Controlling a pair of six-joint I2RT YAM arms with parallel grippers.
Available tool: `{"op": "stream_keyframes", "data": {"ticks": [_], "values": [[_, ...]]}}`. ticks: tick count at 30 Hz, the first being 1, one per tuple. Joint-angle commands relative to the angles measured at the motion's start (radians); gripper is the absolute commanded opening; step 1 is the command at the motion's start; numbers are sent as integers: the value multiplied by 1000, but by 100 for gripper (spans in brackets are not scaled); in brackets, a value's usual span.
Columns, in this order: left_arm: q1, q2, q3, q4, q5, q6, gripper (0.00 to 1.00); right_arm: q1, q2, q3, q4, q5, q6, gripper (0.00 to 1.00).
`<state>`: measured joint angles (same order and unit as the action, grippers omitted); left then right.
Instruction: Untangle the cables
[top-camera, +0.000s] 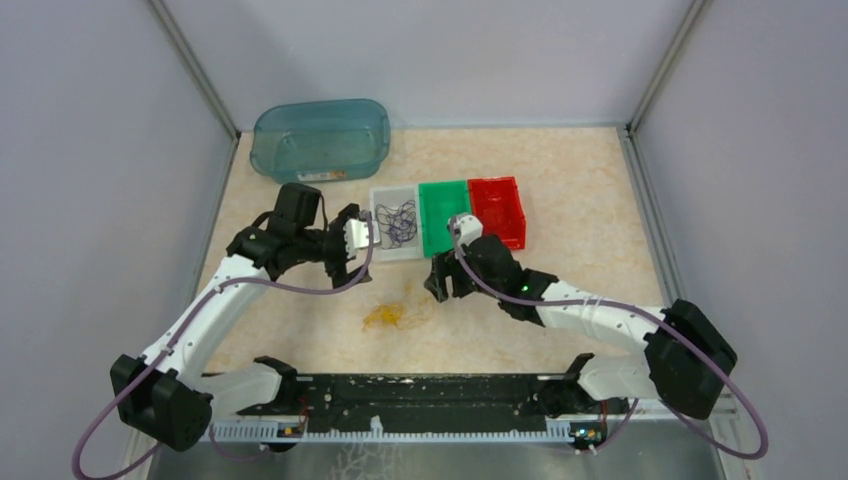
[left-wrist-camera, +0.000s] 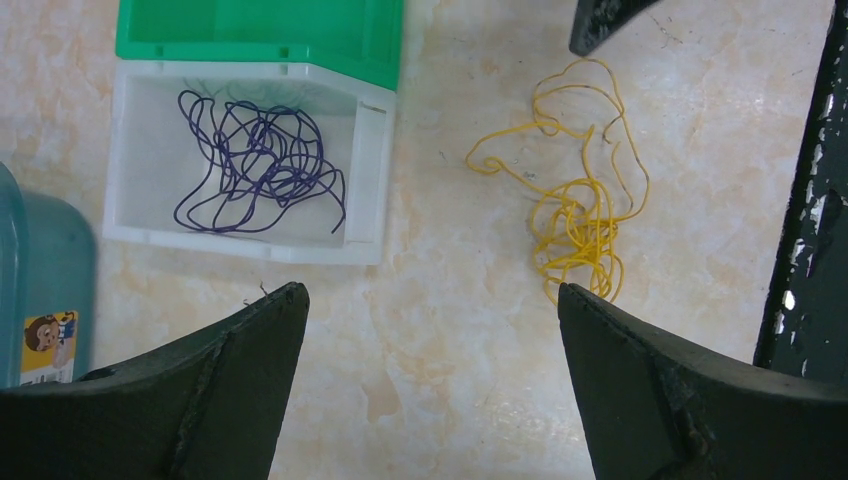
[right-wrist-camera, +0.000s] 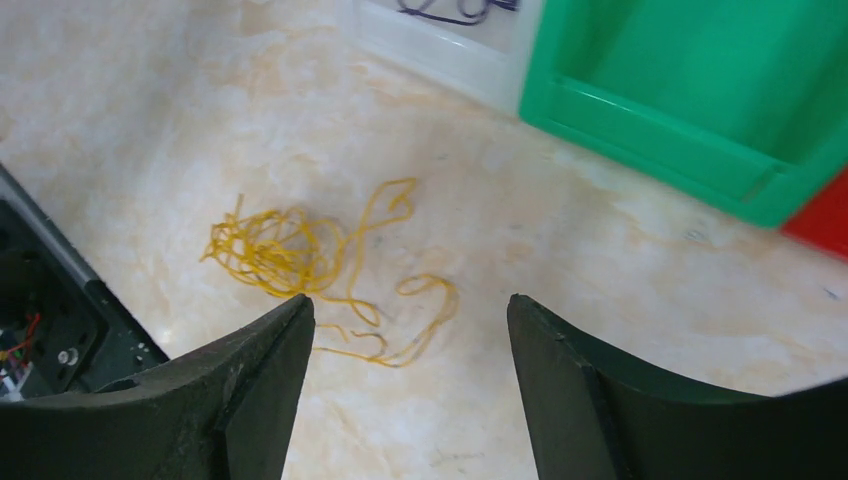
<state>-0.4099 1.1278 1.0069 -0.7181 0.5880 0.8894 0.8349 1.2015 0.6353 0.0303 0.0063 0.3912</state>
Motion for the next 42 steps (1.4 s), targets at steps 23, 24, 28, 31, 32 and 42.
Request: {"op": "stream_keyframes", "data": {"ticks": [23,24,28,31,32,42], "values": [[10,-85,-11,-104,83,145,100,186,330,267,79,-14,-121,0],[10,-102,-19,-93,91,150,100,185,301,269,86,-46,-125,0],[10,-191,-55,-23,153,196,99,186,194,292,100,-186,-120,0],[8,-254,-79,29,208,222,97,185,156,315,109,-283,-101,0],[8,-266,-83,41,217,223,96,185,145,316,118,-299,-91,0],[7,-309,-91,31,290,226,80,185,97,315,215,-419,-10,0]]}}
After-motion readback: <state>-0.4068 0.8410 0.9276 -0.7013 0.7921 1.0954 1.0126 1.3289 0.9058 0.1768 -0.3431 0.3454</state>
